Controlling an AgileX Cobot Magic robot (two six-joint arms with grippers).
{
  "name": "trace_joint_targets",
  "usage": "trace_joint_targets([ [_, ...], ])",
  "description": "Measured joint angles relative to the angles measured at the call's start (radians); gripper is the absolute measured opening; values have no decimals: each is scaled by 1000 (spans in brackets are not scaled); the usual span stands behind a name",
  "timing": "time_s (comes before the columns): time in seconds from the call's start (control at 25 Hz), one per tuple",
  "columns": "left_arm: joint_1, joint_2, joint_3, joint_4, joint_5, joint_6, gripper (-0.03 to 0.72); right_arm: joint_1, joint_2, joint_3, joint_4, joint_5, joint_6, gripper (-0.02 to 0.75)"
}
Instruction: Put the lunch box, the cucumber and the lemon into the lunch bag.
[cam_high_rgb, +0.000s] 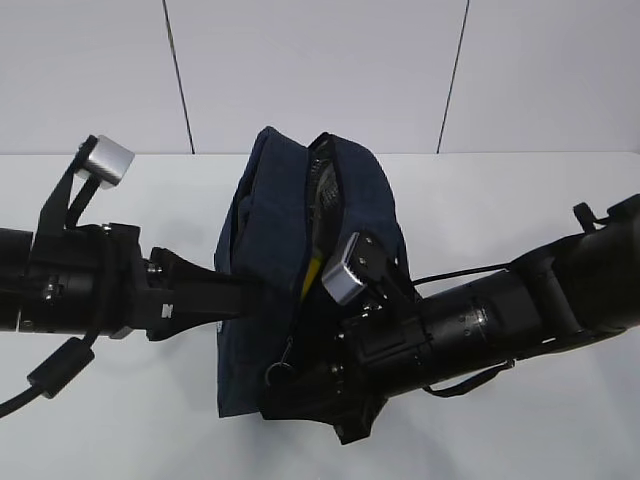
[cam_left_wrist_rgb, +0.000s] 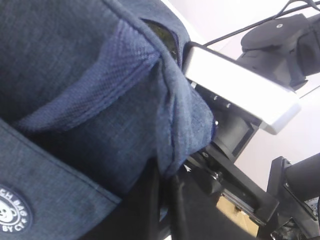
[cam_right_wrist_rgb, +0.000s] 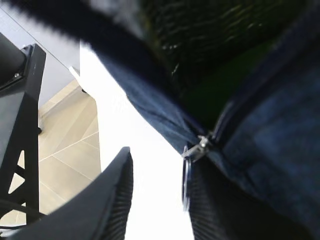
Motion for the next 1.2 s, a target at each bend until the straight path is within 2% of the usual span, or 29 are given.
trace_joint_targets([
  [0.32, 0, 0, 0, 0, -2, 0, -4, 0, 0, -2, 0, 0, 4, 272],
  [0.56, 0, 0, 0, 0, -2, 0, -4, 0, 0, -4, 0, 0, 9, 233],
  [1.2, 0, 0, 0, 0, -2, 0, -4, 0, 0, -4, 0, -46, 65, 217],
])
